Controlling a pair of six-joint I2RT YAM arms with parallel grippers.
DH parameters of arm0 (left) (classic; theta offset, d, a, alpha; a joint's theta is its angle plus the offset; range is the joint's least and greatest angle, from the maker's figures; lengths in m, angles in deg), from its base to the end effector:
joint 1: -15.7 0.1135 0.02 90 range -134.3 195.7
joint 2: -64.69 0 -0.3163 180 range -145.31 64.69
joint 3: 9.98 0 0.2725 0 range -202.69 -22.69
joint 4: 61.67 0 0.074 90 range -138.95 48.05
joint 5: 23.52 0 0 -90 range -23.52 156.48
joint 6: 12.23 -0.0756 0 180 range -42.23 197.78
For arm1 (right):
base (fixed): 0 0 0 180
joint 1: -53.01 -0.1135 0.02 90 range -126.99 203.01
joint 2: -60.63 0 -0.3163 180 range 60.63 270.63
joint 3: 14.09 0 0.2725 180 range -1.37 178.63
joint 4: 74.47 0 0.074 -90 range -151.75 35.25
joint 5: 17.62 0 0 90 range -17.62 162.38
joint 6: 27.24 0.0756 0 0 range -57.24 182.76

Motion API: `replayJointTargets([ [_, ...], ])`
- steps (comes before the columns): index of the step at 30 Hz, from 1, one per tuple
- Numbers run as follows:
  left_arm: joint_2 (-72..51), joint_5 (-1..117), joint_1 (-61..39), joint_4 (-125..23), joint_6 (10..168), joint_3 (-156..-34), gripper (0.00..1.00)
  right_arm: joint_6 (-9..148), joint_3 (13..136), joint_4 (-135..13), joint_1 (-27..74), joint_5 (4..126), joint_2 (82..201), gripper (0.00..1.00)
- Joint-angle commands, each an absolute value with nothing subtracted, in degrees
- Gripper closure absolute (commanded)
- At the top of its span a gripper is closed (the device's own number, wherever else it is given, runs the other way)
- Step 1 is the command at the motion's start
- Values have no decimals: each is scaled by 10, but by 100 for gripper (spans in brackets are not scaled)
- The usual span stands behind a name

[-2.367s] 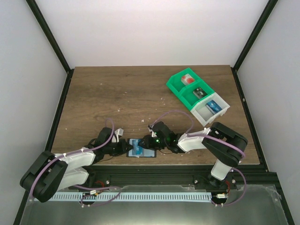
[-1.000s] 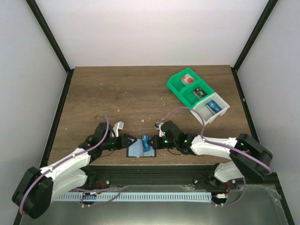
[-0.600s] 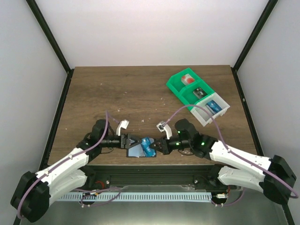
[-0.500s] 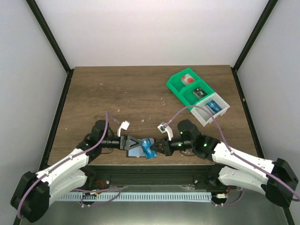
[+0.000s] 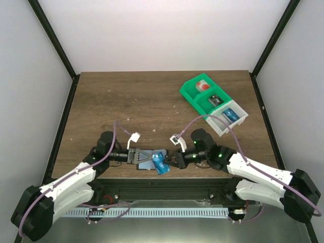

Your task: Take the credit cards out of the card holder

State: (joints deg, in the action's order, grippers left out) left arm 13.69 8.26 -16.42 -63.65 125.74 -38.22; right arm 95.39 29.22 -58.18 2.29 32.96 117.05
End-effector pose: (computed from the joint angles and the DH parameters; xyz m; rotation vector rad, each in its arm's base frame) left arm 0.1171 -0.1494 0.2135 0.5094 2.1896 -1.8263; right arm 0.1058 0.2052 0.2502 -0.8446 2.2155 1.5227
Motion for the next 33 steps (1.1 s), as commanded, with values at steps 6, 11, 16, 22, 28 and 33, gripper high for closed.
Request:
replayJointTargets([
  [6, 147, 116, -166, -640, 1264, -386, 100, 1030, 266, -706, 25, 361, 1156, 60],
  [11, 146, 181, -165, -640, 1276, -404, 100, 1106, 208, -783, 26, 429, 1120, 46],
  [16, 146, 241, -166, -699, 1336, -393, 100, 1214, 154, -863, 26, 505, 1102, 40],
  [22, 145, 298, -166, -893, 1482, -321, 100, 1285, 130, -965, 26, 513, 1132, 32],
  [28, 149, 320, -165, -888, 1482, -311, 100, 1322, 145, -1016, 26, 521, 1199, 40],
  [33, 181, 363, -166, -907, 1511, -279, 100, 1366, 148, -1104, 25, 483, 1265, 52],
])
